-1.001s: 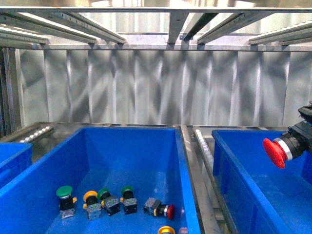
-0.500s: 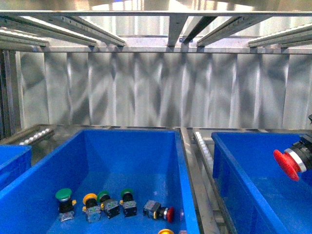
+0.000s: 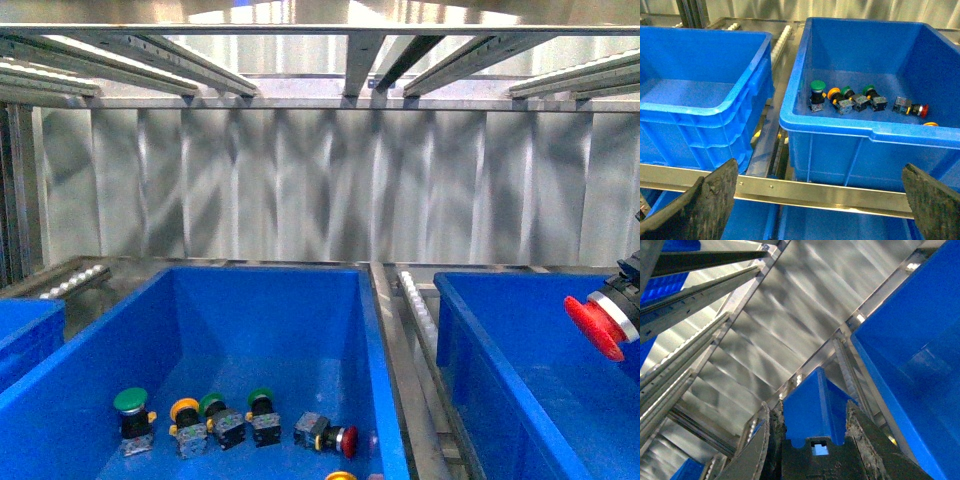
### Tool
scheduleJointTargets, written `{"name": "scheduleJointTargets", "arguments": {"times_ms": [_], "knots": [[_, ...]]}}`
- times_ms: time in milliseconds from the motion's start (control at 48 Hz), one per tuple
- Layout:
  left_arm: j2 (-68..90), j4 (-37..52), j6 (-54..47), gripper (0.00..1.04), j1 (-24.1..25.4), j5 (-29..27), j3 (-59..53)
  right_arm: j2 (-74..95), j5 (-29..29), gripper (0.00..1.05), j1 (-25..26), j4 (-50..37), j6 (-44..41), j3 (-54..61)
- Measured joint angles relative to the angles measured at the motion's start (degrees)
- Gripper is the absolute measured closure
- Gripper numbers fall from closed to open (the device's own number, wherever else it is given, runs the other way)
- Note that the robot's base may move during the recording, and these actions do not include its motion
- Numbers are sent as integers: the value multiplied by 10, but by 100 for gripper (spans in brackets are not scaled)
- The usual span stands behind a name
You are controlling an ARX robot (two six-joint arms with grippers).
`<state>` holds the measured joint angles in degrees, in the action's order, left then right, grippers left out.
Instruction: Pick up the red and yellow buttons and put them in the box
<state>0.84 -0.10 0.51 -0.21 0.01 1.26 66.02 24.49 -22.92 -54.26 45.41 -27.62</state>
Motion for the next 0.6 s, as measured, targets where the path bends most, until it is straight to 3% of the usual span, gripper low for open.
{"name": "scheduleJointTargets", "arguments": {"times_ms": [604], "knots": [[0, 0, 0, 8, 0, 0, 0, -21, 12, 79, -6, 16, 4, 30]]}}
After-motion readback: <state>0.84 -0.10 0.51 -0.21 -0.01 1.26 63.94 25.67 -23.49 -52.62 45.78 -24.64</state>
